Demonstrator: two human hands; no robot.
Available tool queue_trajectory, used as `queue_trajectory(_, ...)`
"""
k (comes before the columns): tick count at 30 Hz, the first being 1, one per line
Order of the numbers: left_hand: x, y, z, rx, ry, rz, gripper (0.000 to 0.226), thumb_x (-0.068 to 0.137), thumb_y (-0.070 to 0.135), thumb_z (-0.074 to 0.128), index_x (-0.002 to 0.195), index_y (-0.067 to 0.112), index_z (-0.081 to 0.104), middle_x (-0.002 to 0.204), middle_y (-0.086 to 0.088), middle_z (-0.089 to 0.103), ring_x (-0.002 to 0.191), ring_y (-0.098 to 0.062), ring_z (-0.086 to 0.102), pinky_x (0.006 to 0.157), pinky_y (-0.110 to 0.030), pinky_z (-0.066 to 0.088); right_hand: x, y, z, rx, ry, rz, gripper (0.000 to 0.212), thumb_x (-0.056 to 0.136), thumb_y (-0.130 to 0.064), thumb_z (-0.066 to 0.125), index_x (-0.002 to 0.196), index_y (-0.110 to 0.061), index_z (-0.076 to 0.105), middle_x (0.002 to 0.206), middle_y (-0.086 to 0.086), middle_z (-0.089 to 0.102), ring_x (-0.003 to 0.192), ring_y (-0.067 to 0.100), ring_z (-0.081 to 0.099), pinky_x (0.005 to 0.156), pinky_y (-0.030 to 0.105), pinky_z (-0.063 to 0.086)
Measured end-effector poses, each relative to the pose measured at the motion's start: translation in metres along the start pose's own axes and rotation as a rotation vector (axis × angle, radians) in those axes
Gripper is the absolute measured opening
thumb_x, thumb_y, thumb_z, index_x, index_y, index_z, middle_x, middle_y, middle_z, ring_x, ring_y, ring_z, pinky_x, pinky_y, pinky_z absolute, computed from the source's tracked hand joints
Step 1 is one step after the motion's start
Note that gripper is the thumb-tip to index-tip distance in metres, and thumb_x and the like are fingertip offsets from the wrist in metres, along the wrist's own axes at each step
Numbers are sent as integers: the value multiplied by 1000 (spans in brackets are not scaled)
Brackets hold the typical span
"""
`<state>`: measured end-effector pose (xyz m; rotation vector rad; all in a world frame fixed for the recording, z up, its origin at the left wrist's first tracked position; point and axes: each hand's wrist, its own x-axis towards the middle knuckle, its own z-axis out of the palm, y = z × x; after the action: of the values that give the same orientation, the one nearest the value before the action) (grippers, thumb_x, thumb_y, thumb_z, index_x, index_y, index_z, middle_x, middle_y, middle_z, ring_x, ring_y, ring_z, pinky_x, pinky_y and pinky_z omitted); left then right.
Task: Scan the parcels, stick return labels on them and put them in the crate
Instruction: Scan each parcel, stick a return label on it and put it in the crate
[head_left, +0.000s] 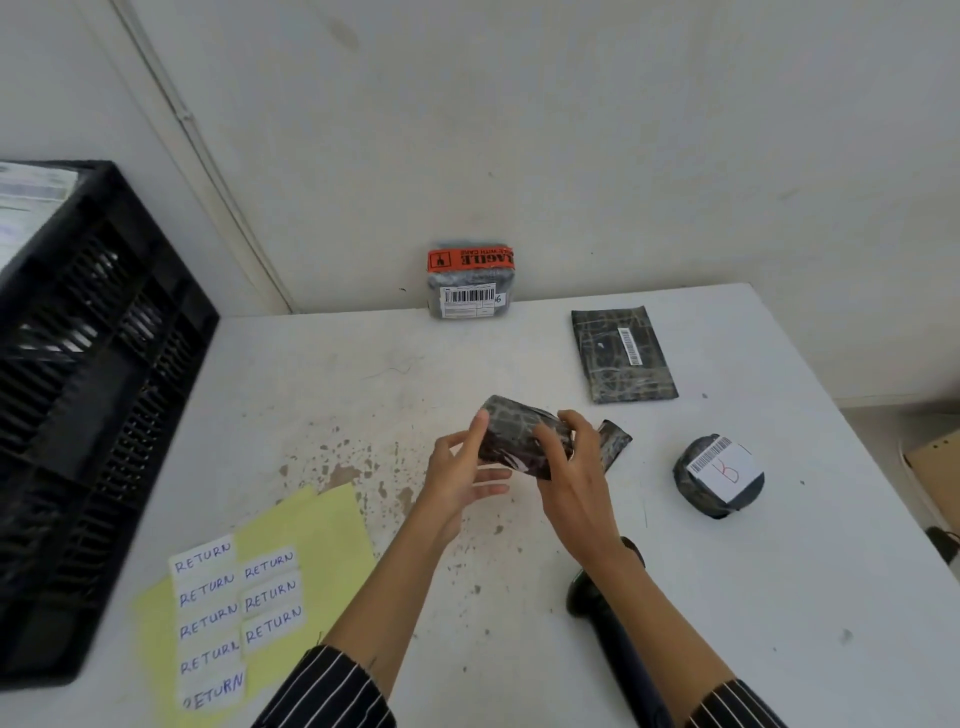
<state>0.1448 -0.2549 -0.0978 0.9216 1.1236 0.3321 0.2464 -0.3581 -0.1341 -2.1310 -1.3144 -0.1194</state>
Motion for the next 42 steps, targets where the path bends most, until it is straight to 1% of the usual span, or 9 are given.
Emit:
queue_trajectory(5, -16, -5, -14, -138, -111, 55, 35, 90, 20, 61, 117, -1, 55, 111, -22, 65, 92, -31, 68, 75, -32, 58, -15, -9, -21, 113, -25, -1, 63, 76, -10, 73, 126, -15, 36, 143, 12, 29, 130, 30, 36, 100, 42, 44)
queue_trajectory(10, -24, -17, -39, -147, -216, 121, 43, 86, -13, 53, 119, 15, 49, 120, -19, 59, 109, -28, 61, 84, -24, 55, -81, -4, -45, 68, -4, 392, 108, 65, -46, 81, 146, -14, 18, 149, 14, 23, 138, 27, 21, 110, 42, 22)
queue_trajectory(13, -29, -22, -52, -180, -292, 95, 53, 86, -19, 48, 125, 18, 46, 121, -19, 59, 109, -31, 61, 84, -33, 56, -121, -2, -51, -19, -195, 679, 120, 58, -61, 77, 148, -12, 16, 148, 17, 19, 136, 32, 22, 110, 44, 23)
queue_trajectory(19, -40, -30, -62, -237, -366, 65, 56, 84, -25, 42, 120, 18, 46, 119, -22, 60, 104, -31, 62, 81, -35, 58, -147, -6, -43, -188, -419, 740, 55, 82, -41, 65, 123, -8, 48, 110, 8, 48, 99, 25, 48, 77, 32, 40)
queue_trajectory(23, -44, -32, -64, -301, -361, 68, 53, 82, -26, 41, 114, 16, 47, 119, -19, 59, 107, -31, 59, 80, -33, 58, -143, -26, -52, 198, -332, 863, 25, 84, -20, 63, 103, -13, 48, 91, 4, 58, 81, 21, 56, 66, 33, 44)
queue_trajectory(27, -42, -30, -62, -412, -330, 50, 35, 87, -14, 48, 114, 9, 46, 117, -17, 59, 104, -30, 62, 82, -34, 57, -130, -63, -70, 488, -192, 851, 27, 82, -19, 68, 99, -16, 48, 80, -2, 61, 67, 10, 58, 53, 16, 44)
queue_trajectory(34, -34, -29, -60, -406, -223, 64, 21, 90, 0, 56, 111, -4, 55, 107, -21, 63, 95, -30, 67, 84, -34, 56, -95, -105, -66, 744, -270, 767, 44, 82, -12, 61, 117, -28, 40, 73, 0, 59, 49, 5, 46, 49, 23, 40)
queue_trajectory(39, -26, -37, -60, -40, 43, 13, 22, 92, 11, 57, 111, -1, 53, 107, -17, 58, 85, -24, 64, 66, -28, 57, -73, -98, -48, 686, -283, 830, 25, 82, -16, 59, 105, -17, 50, 72, 1, 54, 53, 15, 46, 53, 28, 42)
queue_trajectory(42, -13, -40, -60, 242, 160, 61, 30, 91, 24, 60, 114, 14, 45, 117, -13, 53, 89, -23, 59, 71, -32, 55, -75, -90, -45, 699, -273, 869, 21, 84, -15, 58, 104, -13, 52, 65, 3, 50, 49, 17, 44, 51, 28, 41)
